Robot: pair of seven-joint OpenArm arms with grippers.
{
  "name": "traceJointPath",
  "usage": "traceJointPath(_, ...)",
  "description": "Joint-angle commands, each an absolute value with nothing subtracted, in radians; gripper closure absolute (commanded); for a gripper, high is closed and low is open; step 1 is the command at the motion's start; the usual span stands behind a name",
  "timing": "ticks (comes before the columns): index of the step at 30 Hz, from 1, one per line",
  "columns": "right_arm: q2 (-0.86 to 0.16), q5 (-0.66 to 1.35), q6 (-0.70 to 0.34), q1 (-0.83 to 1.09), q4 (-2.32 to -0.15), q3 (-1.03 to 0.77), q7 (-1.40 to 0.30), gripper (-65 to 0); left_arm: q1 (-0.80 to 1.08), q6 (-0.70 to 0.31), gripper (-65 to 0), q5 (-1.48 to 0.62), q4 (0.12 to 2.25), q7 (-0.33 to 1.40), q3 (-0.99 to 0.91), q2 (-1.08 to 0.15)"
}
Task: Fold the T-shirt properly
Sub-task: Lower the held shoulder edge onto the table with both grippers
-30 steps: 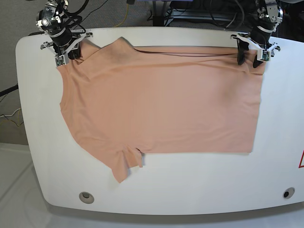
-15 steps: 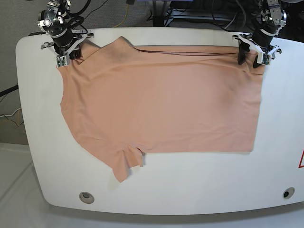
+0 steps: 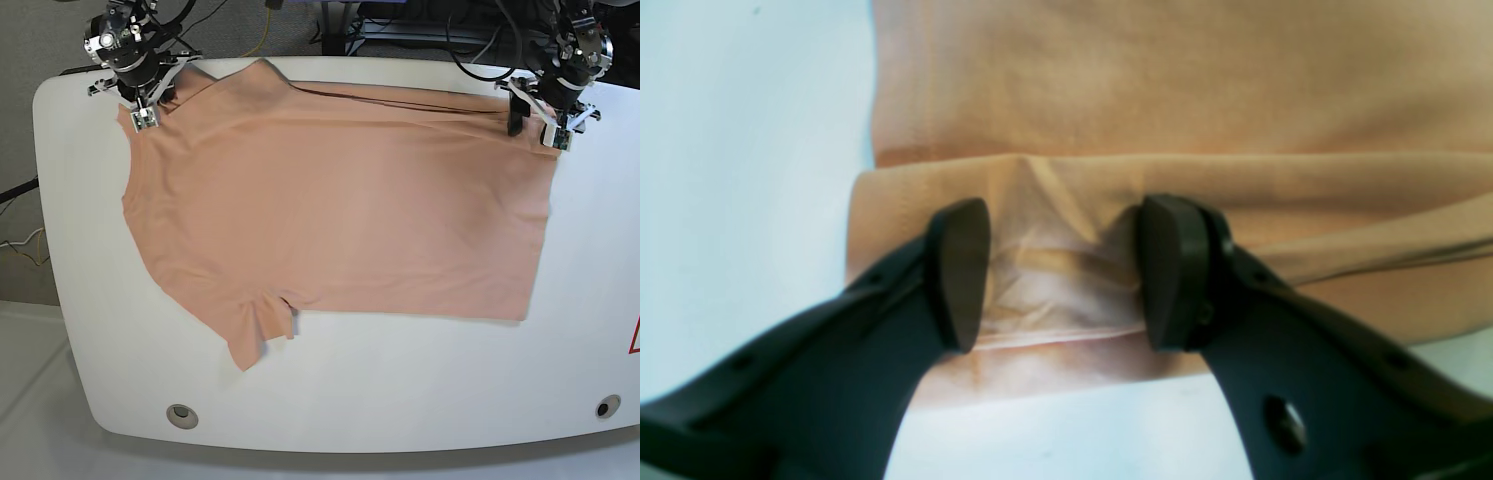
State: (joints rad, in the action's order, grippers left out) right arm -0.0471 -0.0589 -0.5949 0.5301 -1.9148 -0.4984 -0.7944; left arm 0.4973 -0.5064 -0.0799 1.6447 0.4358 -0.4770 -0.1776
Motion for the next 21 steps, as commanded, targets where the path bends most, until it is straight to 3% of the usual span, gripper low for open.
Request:
traceJointPath(1, -0.058, -0.104, -0.59, 0.542, -1.934, -0.51, -0.834, -8.3, 0.498, -0.455, -33.0, 0.064, 1.656, 0.588, -0.49, -0.191)
traceJointPath(14, -0.058, -0.104, -0.595, 0.504, -1.942, -0.509, -0.835, -8.4, 0.46, -0.455, -33.0, 0.065, 1.776, 0.673, -0.486, -0.183)
traceJointPath(19, -0.058, -0.104, -0.595, 0.499, -1.959, -0.506, -0.835, -15.9, 0.427, -0.455, -33.0, 0.065, 1.794, 0.68, -0.487, -0.183)
traceJointPath(21, -0.058, -0.104, -0.595, 0.489, -1.979, -0.506, -0.835, -22.5, 0.421, -0.455, -33.0, 0.064, 1.796, 0.68, -0.487, -0.183)
